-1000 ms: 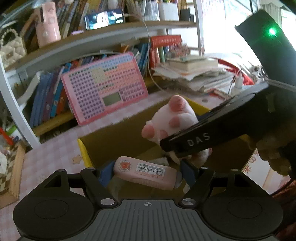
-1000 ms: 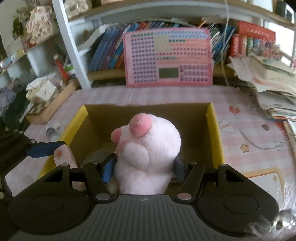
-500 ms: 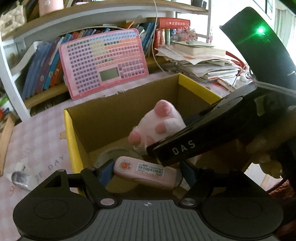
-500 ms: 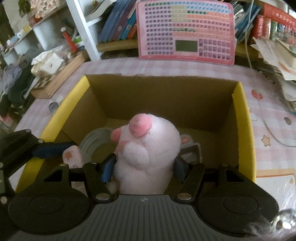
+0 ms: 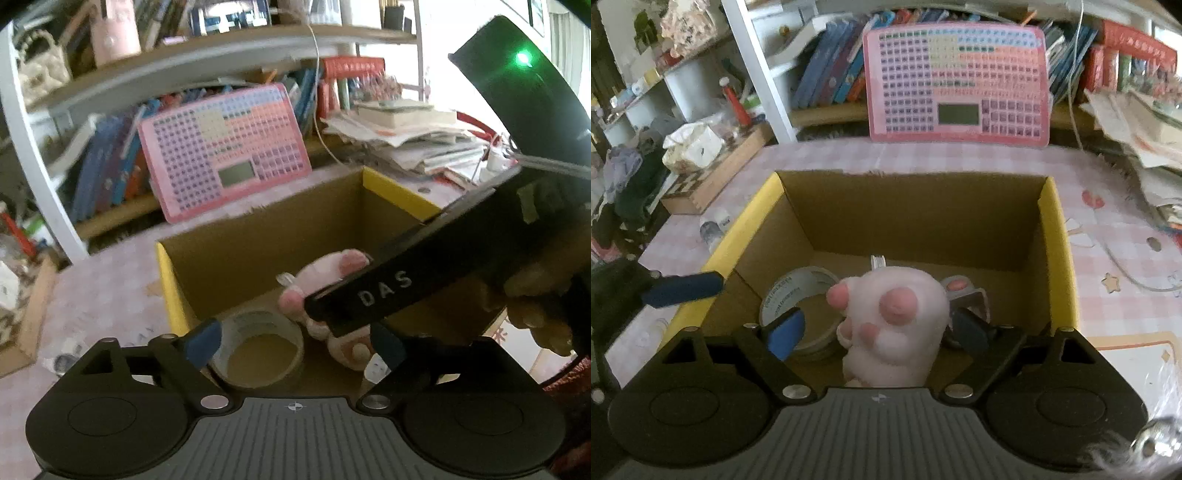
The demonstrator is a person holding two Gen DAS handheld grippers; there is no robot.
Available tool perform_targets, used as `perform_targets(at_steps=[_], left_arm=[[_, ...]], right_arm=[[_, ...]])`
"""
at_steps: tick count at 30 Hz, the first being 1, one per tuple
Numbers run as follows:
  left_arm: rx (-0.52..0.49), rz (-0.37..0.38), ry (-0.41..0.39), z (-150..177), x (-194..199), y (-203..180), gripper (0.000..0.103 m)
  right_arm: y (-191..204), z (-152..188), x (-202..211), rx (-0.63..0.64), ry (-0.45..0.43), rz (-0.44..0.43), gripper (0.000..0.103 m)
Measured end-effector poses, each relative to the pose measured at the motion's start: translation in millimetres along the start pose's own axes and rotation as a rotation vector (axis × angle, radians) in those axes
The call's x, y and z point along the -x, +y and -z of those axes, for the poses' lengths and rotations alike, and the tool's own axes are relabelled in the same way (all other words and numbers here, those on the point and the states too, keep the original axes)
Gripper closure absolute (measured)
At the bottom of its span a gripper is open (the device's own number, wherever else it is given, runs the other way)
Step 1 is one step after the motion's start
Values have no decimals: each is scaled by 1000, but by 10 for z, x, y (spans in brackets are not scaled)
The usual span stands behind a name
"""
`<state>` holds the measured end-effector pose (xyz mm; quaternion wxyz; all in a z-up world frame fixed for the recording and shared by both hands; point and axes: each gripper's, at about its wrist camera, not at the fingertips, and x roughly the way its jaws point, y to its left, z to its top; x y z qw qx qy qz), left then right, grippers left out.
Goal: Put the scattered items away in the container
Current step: 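Open the right tool to release the pig while the left tool releases the tube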
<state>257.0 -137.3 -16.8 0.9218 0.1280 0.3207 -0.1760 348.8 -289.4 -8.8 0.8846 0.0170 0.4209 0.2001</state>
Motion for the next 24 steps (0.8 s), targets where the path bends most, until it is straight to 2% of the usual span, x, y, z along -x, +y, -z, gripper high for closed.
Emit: perform_targets(at_steps=[5,10,17,24], left_arm=[[16,-30,-74,29,215,36,12],[20,-26,-131,75,408,84,11],[-2,5,-135,259,644,223,11],[-15,44,-134,464,895,442,11]], right_arm=[[71,74,237,4,-82,34,13],[176,168,457,-8,-152,72,13],[350,356,686,-100,-247,172,13],[658,604,836,-176,-267,253,13]])
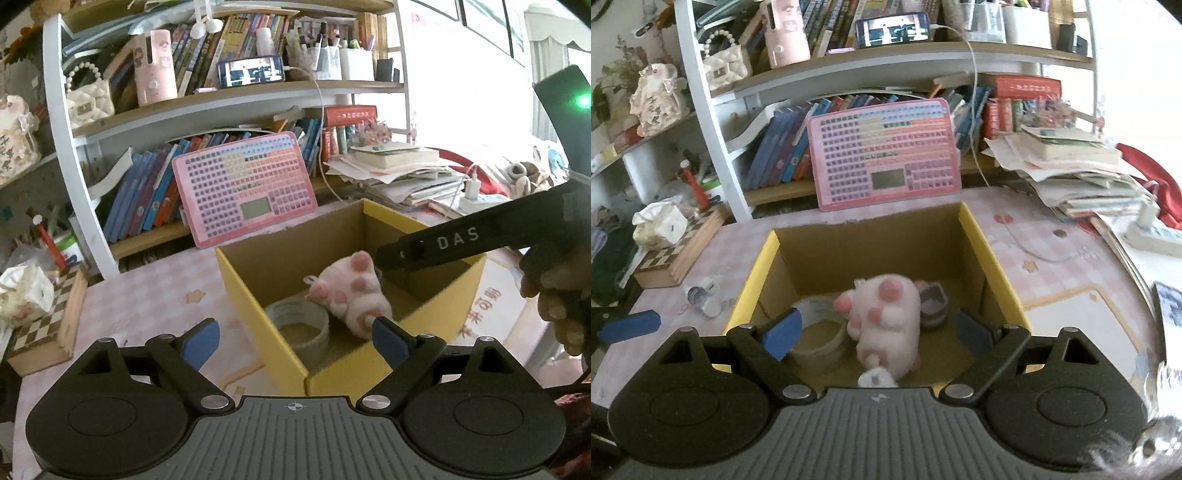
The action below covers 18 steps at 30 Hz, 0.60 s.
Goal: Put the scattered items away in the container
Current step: 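Open the right tool to release the pig while the left tool releases the tube, then lift both tools out of the box and move toward the spray bottle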
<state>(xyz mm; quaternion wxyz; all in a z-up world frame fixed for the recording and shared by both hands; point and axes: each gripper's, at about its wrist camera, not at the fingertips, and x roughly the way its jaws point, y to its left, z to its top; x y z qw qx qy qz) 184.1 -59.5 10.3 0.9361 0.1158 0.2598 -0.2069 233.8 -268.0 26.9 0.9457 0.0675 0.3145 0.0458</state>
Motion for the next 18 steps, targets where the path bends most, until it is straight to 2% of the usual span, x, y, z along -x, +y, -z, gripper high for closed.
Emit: perform_targets(at_steps=[11,18], left_arm=[[11,15,-3,277,341,311,10],[23,21,14,463,506,508,10]], right_arm=[[419,360,365,8,-46,112,13],[631,613,492,-12,-29,143,13]])
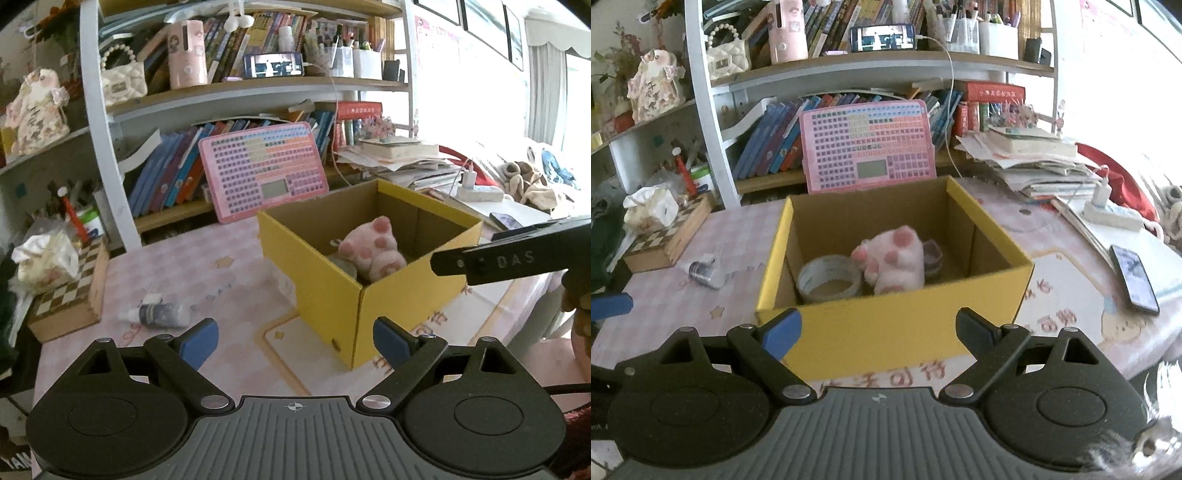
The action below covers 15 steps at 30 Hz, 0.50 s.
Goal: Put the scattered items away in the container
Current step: 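Lift both tools out of the box and move toward the spray bottle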
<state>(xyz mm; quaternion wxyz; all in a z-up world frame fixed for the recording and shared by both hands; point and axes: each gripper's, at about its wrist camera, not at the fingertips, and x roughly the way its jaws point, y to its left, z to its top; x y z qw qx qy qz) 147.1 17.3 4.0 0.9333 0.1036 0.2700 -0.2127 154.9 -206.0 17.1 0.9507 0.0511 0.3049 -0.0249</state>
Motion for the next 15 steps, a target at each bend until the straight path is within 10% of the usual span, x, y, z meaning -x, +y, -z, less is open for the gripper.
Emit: perform_targets(at_steps=[15], left_arm=[[16,10,49,338,226,282,10]], right_arm=[[467,328,107,9,76,-18,13]])
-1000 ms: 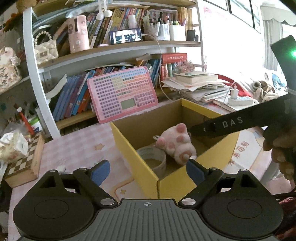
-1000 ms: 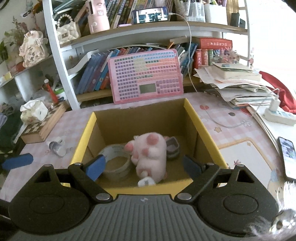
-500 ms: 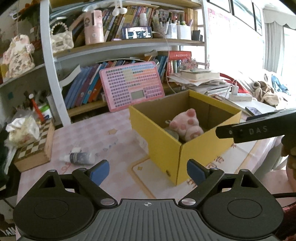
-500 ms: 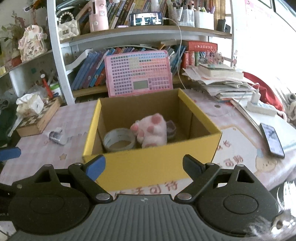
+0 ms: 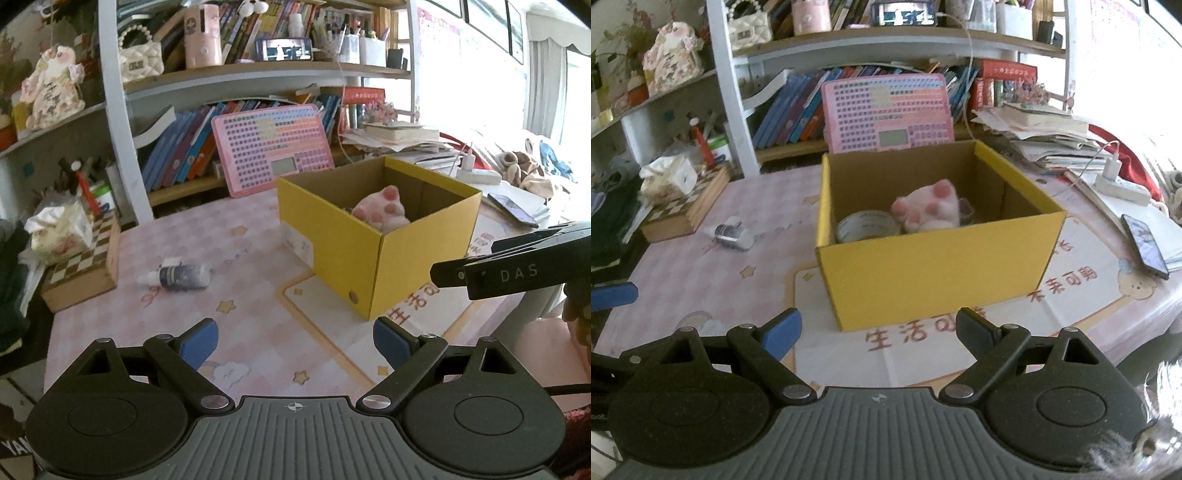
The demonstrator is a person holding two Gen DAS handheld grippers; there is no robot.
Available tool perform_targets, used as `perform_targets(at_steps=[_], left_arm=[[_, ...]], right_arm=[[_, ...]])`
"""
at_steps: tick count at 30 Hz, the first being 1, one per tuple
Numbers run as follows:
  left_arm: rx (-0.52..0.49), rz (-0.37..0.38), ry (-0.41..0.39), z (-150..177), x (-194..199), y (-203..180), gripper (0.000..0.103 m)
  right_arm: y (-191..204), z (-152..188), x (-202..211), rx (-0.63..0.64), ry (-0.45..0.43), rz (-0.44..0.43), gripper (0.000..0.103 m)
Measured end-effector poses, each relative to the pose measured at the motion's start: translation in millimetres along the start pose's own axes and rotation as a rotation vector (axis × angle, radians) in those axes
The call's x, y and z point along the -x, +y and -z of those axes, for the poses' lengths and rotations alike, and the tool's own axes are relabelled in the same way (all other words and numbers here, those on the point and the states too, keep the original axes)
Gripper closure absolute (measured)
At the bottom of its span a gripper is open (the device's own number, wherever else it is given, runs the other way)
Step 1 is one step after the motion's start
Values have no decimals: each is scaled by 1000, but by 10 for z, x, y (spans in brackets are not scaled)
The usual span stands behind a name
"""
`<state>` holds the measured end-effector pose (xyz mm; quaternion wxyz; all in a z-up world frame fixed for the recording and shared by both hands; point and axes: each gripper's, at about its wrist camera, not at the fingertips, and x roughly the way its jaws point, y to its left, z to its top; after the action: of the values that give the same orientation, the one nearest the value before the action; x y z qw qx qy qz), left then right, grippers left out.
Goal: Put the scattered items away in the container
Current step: 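Lift both tools out of the box and move toward the spray bottle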
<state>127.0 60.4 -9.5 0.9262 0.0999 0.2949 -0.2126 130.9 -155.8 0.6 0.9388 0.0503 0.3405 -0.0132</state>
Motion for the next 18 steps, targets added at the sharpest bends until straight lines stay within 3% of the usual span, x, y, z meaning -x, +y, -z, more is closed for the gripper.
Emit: perform_targets(at_steps=[6,18], left_arm=[[30,-19,36,107,17,135,10],[93,-109,22,202,157,468,9]], right_arm=[[215,42,-74,39,46,-53,13],[719,-36,-258,157,81,-166,13]])
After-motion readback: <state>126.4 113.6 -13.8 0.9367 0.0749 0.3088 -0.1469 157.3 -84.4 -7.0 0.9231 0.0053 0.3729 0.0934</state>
